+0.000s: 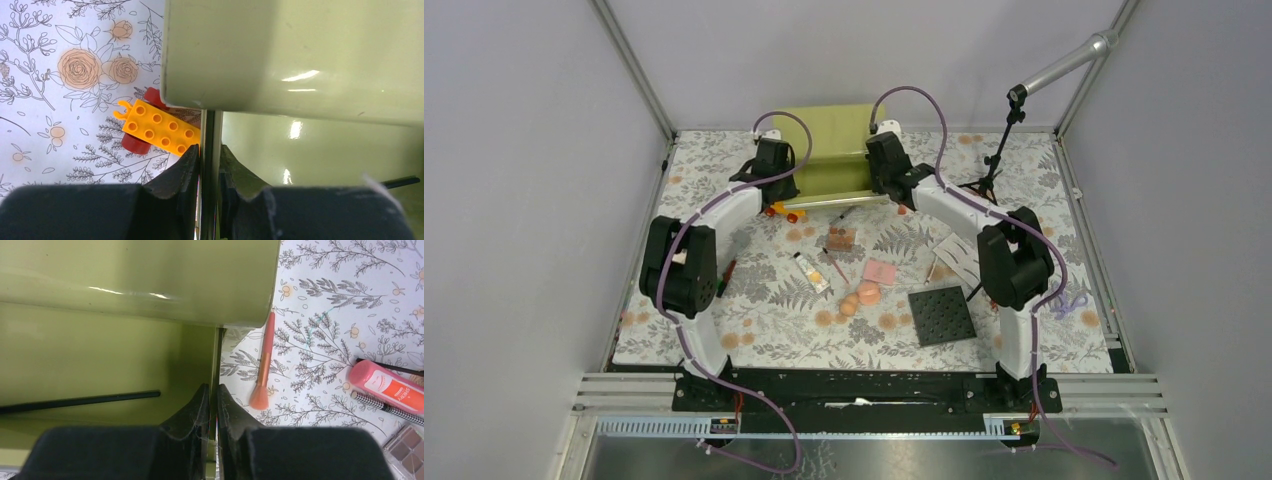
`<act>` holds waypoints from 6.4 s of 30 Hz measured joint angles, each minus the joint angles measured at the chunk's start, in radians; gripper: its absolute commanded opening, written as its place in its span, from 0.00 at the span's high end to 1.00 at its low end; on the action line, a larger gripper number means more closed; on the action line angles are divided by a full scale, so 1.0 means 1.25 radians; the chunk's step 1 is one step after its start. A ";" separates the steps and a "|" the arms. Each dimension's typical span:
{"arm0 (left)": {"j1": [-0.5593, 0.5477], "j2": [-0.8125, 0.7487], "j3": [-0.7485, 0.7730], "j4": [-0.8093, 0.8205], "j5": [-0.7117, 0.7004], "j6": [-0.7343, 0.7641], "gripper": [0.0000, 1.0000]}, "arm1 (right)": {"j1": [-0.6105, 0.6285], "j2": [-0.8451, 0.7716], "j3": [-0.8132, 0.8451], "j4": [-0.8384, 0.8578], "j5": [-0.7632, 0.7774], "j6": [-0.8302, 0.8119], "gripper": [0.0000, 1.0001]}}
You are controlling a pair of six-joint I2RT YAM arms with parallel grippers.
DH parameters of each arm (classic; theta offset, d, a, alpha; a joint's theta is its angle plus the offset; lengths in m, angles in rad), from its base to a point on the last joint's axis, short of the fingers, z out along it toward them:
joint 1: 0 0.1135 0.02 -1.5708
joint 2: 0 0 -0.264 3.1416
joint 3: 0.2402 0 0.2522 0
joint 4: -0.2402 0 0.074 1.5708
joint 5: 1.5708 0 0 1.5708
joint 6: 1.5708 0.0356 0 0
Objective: Organize the makeup
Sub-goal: Move the storage box to the center of the board, then pick up the makeup brush from the center of the board, then place the makeup brush in the drawer.
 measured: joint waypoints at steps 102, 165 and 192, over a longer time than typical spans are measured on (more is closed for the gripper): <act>0.013 -0.571 -0.233 -0.213 -0.120 0.128 0.27 | -0.159 0.099 -0.005 -0.105 -0.077 0.024 0.44; 0.065 -0.559 -0.233 -0.208 -0.044 0.128 0.27 | -0.101 -0.239 -0.153 0.056 -0.218 -0.266 1.00; 0.075 -0.561 -0.233 -0.207 -0.029 0.128 0.27 | 0.045 -0.032 0.032 0.010 -0.616 -0.780 0.89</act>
